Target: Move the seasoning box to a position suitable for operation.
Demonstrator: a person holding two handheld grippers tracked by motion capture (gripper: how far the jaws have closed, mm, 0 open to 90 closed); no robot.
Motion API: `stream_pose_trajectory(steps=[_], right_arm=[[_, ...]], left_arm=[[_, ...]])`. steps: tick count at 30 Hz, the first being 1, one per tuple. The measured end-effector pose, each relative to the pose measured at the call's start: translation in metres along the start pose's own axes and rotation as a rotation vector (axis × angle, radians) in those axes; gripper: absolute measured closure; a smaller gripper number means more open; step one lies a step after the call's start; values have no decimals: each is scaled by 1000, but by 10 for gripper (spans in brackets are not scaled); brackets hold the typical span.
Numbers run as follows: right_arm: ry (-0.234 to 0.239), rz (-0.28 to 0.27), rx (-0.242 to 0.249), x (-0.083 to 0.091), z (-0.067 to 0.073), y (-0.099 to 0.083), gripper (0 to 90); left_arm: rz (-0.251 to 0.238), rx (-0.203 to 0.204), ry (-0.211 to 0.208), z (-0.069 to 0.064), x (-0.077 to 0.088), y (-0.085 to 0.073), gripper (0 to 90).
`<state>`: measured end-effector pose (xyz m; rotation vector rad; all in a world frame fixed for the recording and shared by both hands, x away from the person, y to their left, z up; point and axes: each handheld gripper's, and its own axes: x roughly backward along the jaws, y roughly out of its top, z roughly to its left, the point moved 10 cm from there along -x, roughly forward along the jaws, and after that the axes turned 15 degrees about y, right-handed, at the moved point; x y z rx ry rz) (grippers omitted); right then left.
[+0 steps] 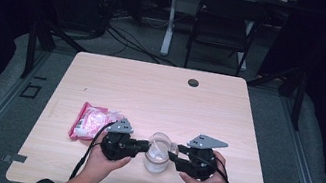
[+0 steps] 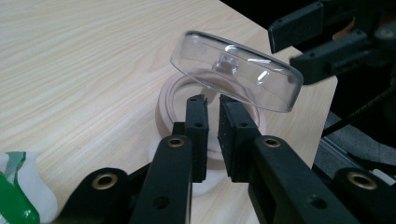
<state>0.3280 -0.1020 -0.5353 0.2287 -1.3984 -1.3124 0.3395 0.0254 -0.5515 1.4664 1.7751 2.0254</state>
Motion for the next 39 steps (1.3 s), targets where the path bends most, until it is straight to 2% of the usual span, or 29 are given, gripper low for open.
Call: stream_pose_trajectory(steps=[10, 17, 20, 30, 33, 39], right_arm=[[10, 37, 35, 1, 10, -6, 507], [-7, 69, 59, -6, 10, -10, 497], [-16, 72, 58, -7, 9, -11, 498], [-2, 64, 55, -9, 10, -10, 500], [-14, 68, 61, -10, 10, -11, 500], [-14, 59, 57, -9, 9, -10, 515]], left_arm=[[-17, 25, -4, -1, -3, 7, 721], [-21, 29, 0, 0, -3, 8, 680], [-27, 31, -1, -1, -4, 8, 674], [-20, 35, -1, 0, -5, 7, 667], [-32, 38, -3, -1, -4, 8, 662], [-28, 34, 7, 1, -6, 7, 651]])
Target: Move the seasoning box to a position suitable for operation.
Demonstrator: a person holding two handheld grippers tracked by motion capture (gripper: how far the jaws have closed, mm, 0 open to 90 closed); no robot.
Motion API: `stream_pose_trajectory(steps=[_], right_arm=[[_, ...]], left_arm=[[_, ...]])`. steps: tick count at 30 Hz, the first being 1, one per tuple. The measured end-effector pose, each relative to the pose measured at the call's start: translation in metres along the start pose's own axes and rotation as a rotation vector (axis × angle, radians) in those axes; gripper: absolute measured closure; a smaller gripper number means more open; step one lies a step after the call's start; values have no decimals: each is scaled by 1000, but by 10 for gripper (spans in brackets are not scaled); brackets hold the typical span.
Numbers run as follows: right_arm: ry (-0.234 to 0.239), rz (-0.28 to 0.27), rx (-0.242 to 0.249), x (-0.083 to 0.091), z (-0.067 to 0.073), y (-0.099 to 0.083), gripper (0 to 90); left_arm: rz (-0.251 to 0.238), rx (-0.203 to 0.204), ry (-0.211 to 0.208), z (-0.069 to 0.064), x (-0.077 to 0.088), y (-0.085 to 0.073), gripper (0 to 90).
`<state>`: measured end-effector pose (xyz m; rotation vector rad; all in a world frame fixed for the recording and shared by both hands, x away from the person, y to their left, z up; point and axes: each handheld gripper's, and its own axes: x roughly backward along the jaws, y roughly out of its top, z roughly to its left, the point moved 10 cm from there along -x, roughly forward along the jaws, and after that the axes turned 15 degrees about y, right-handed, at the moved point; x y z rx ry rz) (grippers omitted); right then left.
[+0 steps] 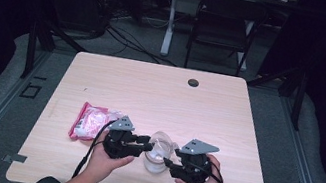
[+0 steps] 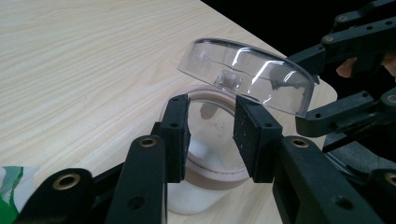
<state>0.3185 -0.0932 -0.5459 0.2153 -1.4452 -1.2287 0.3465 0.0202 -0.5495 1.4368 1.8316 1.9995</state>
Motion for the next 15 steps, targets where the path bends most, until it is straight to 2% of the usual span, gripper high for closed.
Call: stream_pose_trajectory(steps=[3, 9, 15], right_arm=[[0, -1, 5, 0, 1, 0, 529], [2, -7, 3, 1, 1, 1, 529], [-3, -26, -2, 5, -1, 3, 533]], left_arm=[[4, 0, 13, 3, -3, -2, 610], [24, 0, 50, 7, -11, -8, 605], [55, -19, 62, 8, -16, -14, 614]])
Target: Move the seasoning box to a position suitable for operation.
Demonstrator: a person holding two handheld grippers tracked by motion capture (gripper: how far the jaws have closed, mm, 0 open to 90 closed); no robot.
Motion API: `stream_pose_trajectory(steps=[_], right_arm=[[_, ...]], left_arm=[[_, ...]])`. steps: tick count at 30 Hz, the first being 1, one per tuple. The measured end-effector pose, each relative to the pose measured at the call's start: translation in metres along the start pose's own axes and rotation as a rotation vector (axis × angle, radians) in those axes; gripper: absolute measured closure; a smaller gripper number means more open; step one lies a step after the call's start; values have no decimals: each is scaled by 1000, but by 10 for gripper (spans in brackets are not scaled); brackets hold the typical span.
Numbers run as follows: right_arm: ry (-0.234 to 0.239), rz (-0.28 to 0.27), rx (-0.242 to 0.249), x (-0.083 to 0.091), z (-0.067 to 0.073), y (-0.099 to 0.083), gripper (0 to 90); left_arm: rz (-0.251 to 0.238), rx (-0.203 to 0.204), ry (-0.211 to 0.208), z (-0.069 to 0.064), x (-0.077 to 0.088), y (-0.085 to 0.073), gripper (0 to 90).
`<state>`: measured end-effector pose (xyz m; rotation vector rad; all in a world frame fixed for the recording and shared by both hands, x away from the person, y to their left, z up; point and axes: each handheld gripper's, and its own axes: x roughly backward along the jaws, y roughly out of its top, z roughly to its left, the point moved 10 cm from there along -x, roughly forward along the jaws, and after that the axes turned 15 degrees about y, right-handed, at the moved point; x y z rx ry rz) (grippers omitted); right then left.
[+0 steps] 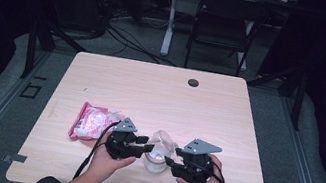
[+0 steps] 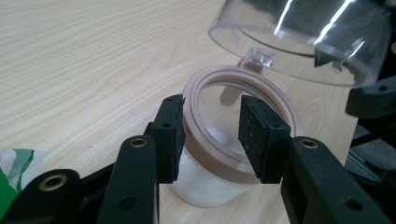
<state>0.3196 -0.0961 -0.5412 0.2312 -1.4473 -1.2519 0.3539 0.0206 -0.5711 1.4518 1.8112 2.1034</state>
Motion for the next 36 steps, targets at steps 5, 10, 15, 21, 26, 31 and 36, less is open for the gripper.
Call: stream_pose_trajectory(steps=[5, 10, 15, 21, 26, 31, 36], right_arm=[[8, -25, -9, 4, -2, 2, 561], [-7, -34, -9, 8, -6, 2, 623], [-24, -51, -31, 14, -16, 1, 665], [-36, -69, -93, 13, -29, -5, 665], [-36, -79, -102, 6, -31, -5, 661], [-32, -86, -105, -1, -34, -4, 655], [-23, -100, -115, -7, -37, -1, 642]], left_arm=[[12, -12, 13, 0, -3, -3, 642], [10, -15, 13, 0, -3, -3, 647], [9, -16, 12, 0, -3, -3, 647], [7, -7, 10, 0, -4, -3, 650], [4, -6, 14, 1, -5, -3, 652], [-2, -4, 21, 0, -5, -3, 652], [-8, 0, 26, 0, -6, -3, 652]])
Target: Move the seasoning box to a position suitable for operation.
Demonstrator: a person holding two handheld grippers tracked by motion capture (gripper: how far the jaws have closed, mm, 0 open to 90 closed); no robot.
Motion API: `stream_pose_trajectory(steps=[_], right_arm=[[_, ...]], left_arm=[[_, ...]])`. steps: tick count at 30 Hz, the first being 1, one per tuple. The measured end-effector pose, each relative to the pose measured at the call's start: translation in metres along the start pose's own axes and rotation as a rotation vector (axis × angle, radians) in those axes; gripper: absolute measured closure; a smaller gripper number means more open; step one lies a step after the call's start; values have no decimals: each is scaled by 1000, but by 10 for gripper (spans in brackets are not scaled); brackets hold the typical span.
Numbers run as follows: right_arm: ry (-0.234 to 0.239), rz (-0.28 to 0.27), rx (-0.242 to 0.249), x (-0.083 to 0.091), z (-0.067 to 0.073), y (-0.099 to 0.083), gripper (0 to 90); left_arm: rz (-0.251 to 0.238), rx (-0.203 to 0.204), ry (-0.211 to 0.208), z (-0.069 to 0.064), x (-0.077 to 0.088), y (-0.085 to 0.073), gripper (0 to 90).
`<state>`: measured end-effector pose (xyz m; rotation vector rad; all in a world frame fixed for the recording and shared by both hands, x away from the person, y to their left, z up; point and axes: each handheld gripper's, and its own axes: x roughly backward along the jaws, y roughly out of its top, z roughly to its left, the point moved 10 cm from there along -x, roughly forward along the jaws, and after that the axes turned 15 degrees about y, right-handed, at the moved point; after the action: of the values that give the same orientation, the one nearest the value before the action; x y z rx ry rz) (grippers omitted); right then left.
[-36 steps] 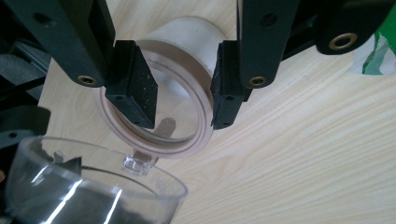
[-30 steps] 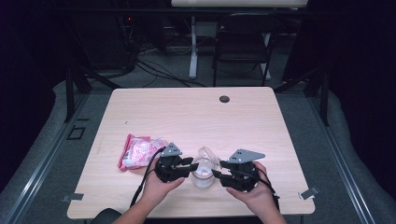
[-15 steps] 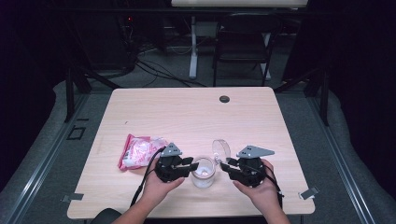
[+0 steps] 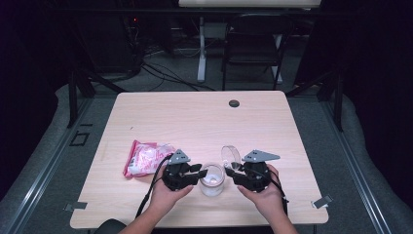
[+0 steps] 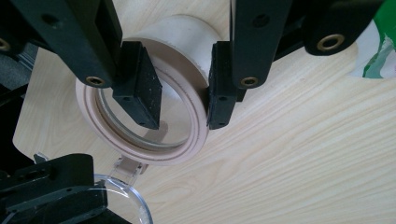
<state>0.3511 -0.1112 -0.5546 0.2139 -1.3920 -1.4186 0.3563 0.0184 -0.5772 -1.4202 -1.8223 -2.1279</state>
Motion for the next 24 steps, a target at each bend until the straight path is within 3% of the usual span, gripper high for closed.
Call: stream_pose_trajectory(steps=[9, 17, 24], right_arm=[[1, -9, 6, -6, -8, 5, 692], [57, -38, -39, -14, -23, 16, 730], [89, -54, -19, -23, -32, 29, 748]], left_arm=[[-3, 11, 0, 0, -1, 0, 628], [-13, 14, 38, 1, -8, 6, 641], [-10, 42, 65, 3, -17, 11, 640]])
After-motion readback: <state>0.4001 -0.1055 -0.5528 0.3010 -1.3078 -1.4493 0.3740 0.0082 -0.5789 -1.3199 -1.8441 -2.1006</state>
